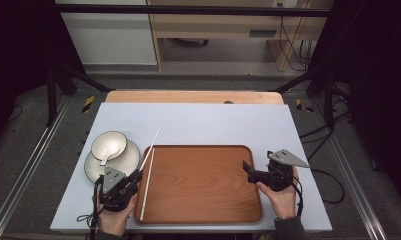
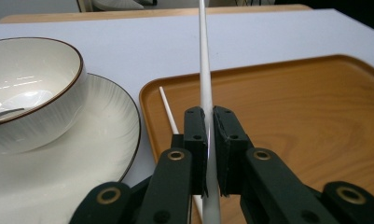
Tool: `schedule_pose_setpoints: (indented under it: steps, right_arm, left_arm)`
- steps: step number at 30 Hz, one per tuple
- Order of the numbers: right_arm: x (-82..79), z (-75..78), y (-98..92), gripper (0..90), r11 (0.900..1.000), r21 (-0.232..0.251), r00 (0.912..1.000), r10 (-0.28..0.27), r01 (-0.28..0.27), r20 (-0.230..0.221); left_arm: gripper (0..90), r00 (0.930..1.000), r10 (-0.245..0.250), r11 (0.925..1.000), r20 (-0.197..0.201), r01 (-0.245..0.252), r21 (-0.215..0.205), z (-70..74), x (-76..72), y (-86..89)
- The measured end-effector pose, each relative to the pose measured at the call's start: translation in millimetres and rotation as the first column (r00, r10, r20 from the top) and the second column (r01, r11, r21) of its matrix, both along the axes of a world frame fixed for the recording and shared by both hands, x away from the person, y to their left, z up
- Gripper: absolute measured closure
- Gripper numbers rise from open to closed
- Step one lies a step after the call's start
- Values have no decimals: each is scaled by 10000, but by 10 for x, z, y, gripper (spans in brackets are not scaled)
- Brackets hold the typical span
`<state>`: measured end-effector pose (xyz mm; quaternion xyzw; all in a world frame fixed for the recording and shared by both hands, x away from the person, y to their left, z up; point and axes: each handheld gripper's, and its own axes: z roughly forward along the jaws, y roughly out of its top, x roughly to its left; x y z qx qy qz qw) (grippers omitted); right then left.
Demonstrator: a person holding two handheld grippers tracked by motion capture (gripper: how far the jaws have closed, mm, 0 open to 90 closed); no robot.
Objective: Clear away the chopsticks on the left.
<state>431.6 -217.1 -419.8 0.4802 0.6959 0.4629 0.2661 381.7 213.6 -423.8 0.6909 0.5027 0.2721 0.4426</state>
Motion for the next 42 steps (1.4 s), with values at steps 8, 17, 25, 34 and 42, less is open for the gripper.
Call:
schedule_pose_setpoints:
  steps: [8, 17, 25, 34, 42]
  right_arm:
    - [0, -2, 6, 62, 10000, -10, 10000, 47, -47, -38]
    - [9, -14, 16, 62, 9999, -51, 9999, 93, -93, -63]
    - [14, -22, 27, 62, 9999, -48, 9999, 129, -129, -90]
    - [18, -31, 40, 61, 9999, -96, 9998, 127, -129, -158]
    - [19, -34, 42, 61, 9998, -111, 9997, 136, -138, -179]
  left_arm:
    - [841, 9978, 629, 9974, 193, -622, -368, -22, -60, -89]
    - [841, 9921, 1246, 9886, -138, -1254, -829, -238, -119, -216]
    - [840, 9883, 1452, 9844, -457, -1490, -938, -412, -136, -295]
    - [840, 9860, 1524, 9851, -678, -1571, -698, -501, -107, -361]
    - [841, 9805, 1674, 9839, -1034, -1728, -461, -584, -57, -398]
